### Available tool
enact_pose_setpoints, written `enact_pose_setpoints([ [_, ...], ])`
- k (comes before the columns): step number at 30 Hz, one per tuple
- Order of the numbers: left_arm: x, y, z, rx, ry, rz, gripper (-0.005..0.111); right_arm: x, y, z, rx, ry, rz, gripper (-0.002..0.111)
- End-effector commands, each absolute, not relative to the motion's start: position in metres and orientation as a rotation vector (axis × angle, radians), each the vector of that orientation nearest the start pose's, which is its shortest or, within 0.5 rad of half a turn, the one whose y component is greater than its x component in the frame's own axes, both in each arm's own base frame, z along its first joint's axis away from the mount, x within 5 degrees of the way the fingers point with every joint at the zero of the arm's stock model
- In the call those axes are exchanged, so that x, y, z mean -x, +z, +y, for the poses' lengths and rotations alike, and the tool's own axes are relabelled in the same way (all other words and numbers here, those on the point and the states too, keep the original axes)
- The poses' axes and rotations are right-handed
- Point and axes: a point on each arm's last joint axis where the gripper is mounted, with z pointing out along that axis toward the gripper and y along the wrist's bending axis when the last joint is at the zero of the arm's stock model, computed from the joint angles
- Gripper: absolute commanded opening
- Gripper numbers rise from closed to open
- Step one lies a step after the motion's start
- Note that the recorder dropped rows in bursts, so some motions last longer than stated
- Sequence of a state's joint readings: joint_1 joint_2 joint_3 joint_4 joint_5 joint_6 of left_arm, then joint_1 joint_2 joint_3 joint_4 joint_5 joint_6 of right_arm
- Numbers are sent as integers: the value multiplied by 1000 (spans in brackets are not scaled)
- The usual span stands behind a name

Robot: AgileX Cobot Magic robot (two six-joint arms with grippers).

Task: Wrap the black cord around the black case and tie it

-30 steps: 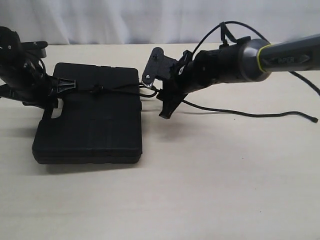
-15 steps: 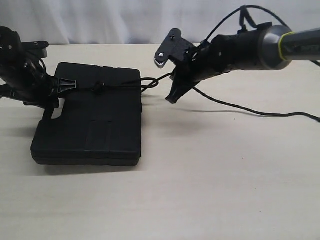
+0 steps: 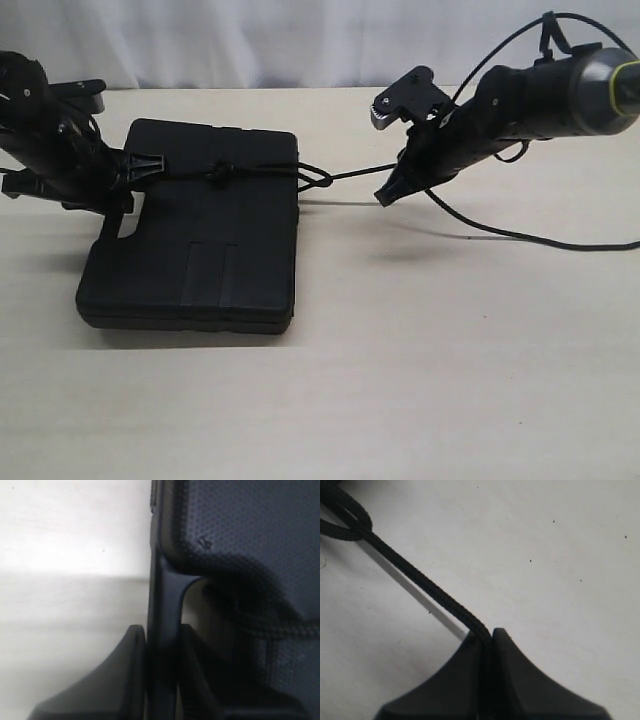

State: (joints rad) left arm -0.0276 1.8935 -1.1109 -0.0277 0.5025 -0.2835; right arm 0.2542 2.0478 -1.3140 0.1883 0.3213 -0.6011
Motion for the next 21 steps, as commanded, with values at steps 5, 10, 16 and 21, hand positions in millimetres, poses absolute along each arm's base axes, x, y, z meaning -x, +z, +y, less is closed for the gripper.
enact_pose_setpoints([
  [5, -374, 145, -7, 496, -152, 2681, 0, -419, 149, 99, 657, 33, 2424, 4],
  [10, -377, 134, -7, 498, -150, 2679, 0, -420, 149, 99, 629, 38, 2419, 4],
  [16, -382, 136, -7, 489, -159, 2620, 0, -423, 151, 91, 588, 31, 2411, 4],
  [21, -385, 138, -7, 422, -147, 2589, 9, -426, 152, 83, 564, 19, 2405, 4],
])
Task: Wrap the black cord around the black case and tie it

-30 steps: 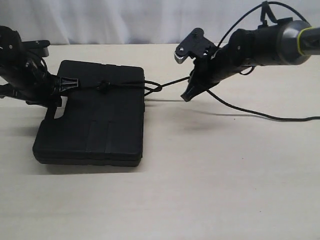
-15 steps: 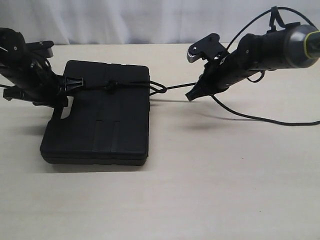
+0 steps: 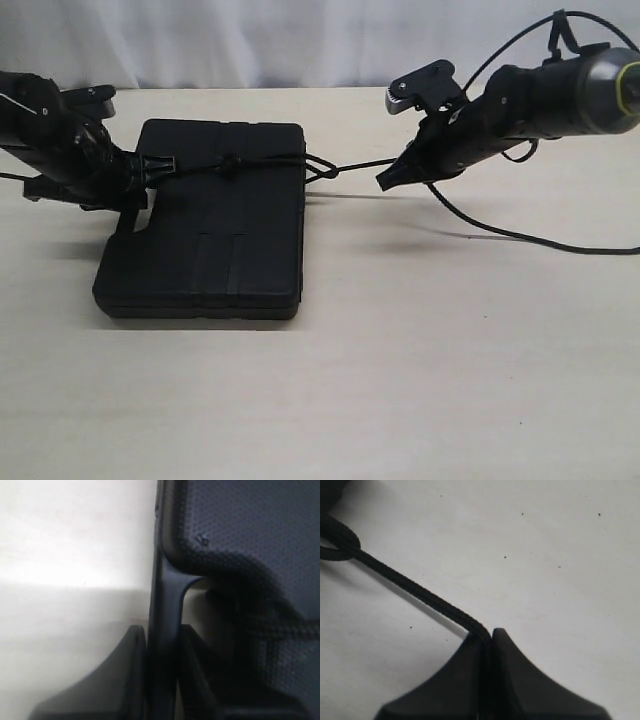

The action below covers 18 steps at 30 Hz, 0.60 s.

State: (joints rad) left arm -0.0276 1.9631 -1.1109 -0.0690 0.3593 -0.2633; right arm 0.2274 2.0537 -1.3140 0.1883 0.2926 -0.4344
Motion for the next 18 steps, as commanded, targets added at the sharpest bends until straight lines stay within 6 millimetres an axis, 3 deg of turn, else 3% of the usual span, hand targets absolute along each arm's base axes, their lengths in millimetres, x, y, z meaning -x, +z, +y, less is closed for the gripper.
enact_pose_setpoints([
  [1, -386, 138, -6, 422, -148, 2584, 14, -426, 152, 82, 562, 16, 2404, 4],
  [6, -389, 141, -15, 377, -157, 2545, 42, -428, 153, 82, 555, 11, 2384, 4],
  [8, -390, 142, -20, 364, -167, 2531, 48, -428, 153, 82, 554, 11, 2382, 4],
  [14, -397, 165, -18, 311, -137, 2521, 50, -429, 153, 78, 540, 7, 2382, 4],
  [18, -398, 187, -6, 250, -46, 2555, 50, -437, 164, 70, 414, 34, 2378, 4],
])
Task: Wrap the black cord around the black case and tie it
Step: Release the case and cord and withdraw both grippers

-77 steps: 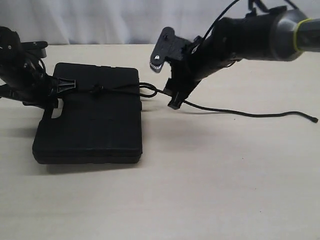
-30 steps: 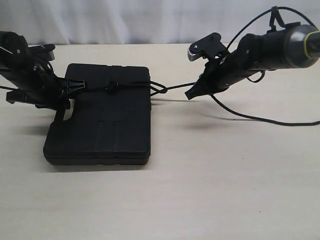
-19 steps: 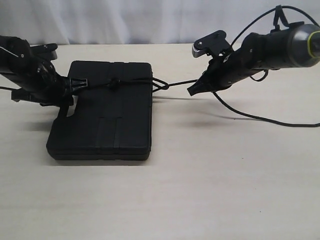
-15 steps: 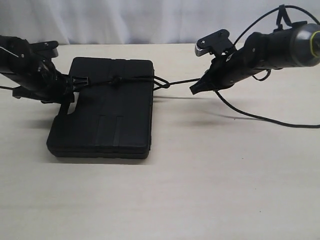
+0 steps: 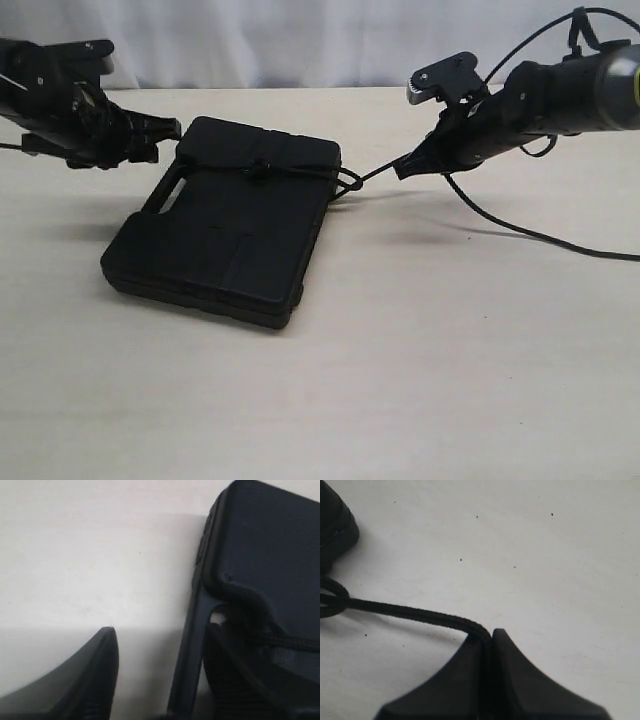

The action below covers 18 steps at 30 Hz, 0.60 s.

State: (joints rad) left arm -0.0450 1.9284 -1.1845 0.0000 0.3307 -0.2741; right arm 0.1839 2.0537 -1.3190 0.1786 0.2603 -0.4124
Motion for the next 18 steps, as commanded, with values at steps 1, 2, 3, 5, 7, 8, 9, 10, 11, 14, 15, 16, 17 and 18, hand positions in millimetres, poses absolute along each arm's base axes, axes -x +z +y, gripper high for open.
enact_pose_setpoints([
  [1, -397, 192, -4, 242, -24, 2566, 50, -440, 167, 67, 388, 38, 2371, 4],
  [2, -397, 196, -1, 243, -11, 2574, 50, -443, 171, 66, 367, 43, 2367, 4],
  [3, -396, 199, 3, 239, 15, 2587, 50, -445, 174, 65, 350, 47, 2362, 4],
  [5, -395, 205, 10, 232, 55, 2601, 50, -449, 181, 61, 331, 52, 2364, 4],
  [7, -393, 209, 16, 245, 76, 2609, 50, -454, 186, 59, 322, 61, 2382, 4],
  [8, -392, 208, 18, 253, 76, 2615, 50, -456, 186, 59, 311, 69, 2395, 4],
  [9, -392, 208, 21, 264, 81, 2622, 50, -458, 186, 59, 309, 77, 2413, 4],
  [10, -391, 208, 22, 269, 84, 2629, 50, -460, 184, 60, 315, 82, 2433, 4],
  [11, -391, 207, 22, 264, 92, 2633, 50, -460, 181, 60, 320, 86, 2455, 4],
  [14, -390, 206, 23, 255, 108, 2644, 50, -459, 167, 62, 342, 92, 2512, 4],
  [15, -390, 206, 23, 255, 108, 2644, 50, -458, 164, 62, 353, 93, 2530, 4],
  [16, -390, 206, 23, 255, 108, 2644, 50, -457, 162, 62, 369, 90, 2546, 4],
  [17, -390, 206, 23, 255, 108, 2644, 50, -455, 162, 62, 378, 92, 2561, 4],
  [18, -390, 206, 23, 255, 108, 2644, 50, -453, 162, 62, 387, 96, 2582, 5],
])
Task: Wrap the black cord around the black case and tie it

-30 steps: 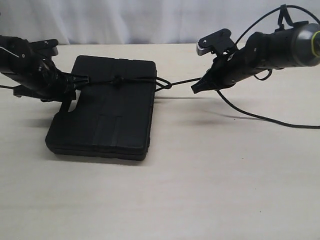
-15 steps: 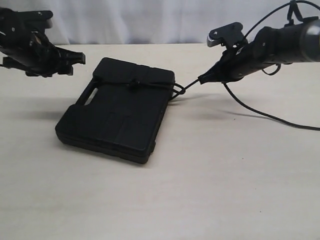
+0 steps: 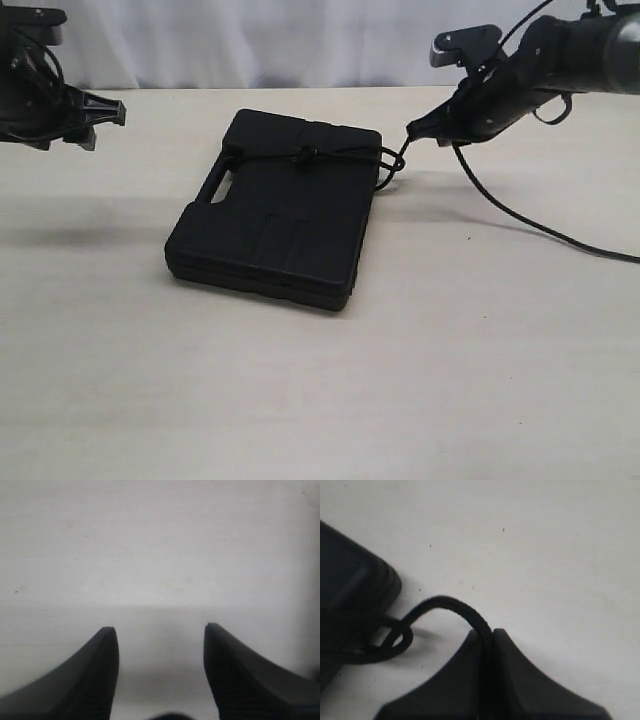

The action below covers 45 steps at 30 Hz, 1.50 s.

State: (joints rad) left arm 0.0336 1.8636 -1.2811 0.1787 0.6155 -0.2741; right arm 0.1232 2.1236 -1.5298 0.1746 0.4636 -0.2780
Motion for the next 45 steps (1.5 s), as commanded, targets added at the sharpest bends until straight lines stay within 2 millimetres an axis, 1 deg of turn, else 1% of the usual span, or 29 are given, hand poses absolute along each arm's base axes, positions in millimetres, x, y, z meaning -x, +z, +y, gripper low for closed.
enact_pose_setpoints([
  [1, -390, 206, 23, 255, 108, 2644, 50, -451, 162, 62, 407, 98, 2600, 7],
  [3, -389, 206, 23, 257, 110, 2651, 50, -447, 163, 62, 449, 101, 2634, 16],
  [7, -387, 205, 24, 263, 117, 2677, 50, -438, 173, 62, 470, 120, 2692, 40],
  [8, -387, 205, 24, 264, 119, 2682, 50, -436, 176, 62, 474, 123, 2698, 45],
  [9, -386, 205, 24, 263, 122, 2686, 50, -433, 183, 62, 480, 129, 2710, 50],
  [11, -385, 209, 24, 232, 134, 2693, 50, -426, 198, 62, 490, 136, 2716, 52],
  [13, -381, 217, 23, 202, 147, 2698, 47, -420, 215, 61, 488, 139, 2705, 52],
  [14, -379, 220, 23, 192, 154, 2705, 42, -417, 223, 61, 484, 142, 2700, 52],
  [16, -373, 227, 22, 163, 165, 2724, 30, -409, 238, 61, 482, 150, 2706, 52],
  [17, -370, 232, 22, 151, 169, 2734, 21, -404, 245, 60, 471, 153, 2719, 51],
  [18, -366, 237, 21, 139, 168, 2744, 12, -399, 252, 59, 454, 145, 2733, 47],
  [19, -363, 241, 20, 125, 168, 2753, 4, -394, 257, 56, 432, 121, 2766, 39],
  [20, -359, 245, 18, 98, 168, 2767, 0, -388, 261, 53, 409, 87, 2805, 29],
  [22, -350, 253, 10, 24, 156, 2794, 0, -376, 268, 47, 373, 23, 2893, 8],
  [23, -346, 257, 5, -6, 146, 2804, 0, -370, 269, 44, 360, -1, 2928, 5],
  [25, -335, 263, -6, -44, 129, 2819, 0, -355, 273, 41, 349, -20, 2974, 4],
  [27, -323, 267, -18, -92, 118, 2821, 0, -341, 276, 40, 340, -20, 2979, 4],
  [28, -315, 270, -23, -115, 112, 2814, 0, -331, 277, 38, 339, -19, 2988, 4],
  [29, -308, 272, -28, -131, 107, 2808, 0, -322, 281, 37, 330, -19, 2982, 4],
  [33, -266, 288, -43, -206, 69, 2739, 0, -284, 292, 33, 321, -14, 2928, 4],
  [34, -254, 293, -45, -211, 51, 2704, 0, -270, 296, 31, 317, -13, 2897, 4],
  [36, -232, 302, -48, -222, 13, 2605, 0, -249, 303, 29, 309, -12, 2820, 4],
  [37, -210, 311, -49, -233, -44, 2464, 0, -224, 310, 26, 315, -13, 2717, 4],
  [38, -197, 315, -49, -235, -86, 2372, 0, -212, 314, 24, 338, -20, 2647, 4],
  [39, -175, 320, -48, -234, -151, 2181, 0, -190, 322, 22, 327, -20, 2499, 4],
  [42, -139, 326, -42, -226, -228, 1876, 0, -157, 335, 18, 290, -19, 2215, 4],
  [43, -121, 323, -38, -224, -248, 1677, 0, -134, 337, 16, 265, -20, 2022, 4],
  [44, -117, 320, -37, -227, -251, 1603, 0, -125, 335, 15, 255, -20, 1943, 4],
  [45, -109, 312, -36, -271, -232, 1433, 0, -111, 325, 13, 238, -20, 1805, 4],
])
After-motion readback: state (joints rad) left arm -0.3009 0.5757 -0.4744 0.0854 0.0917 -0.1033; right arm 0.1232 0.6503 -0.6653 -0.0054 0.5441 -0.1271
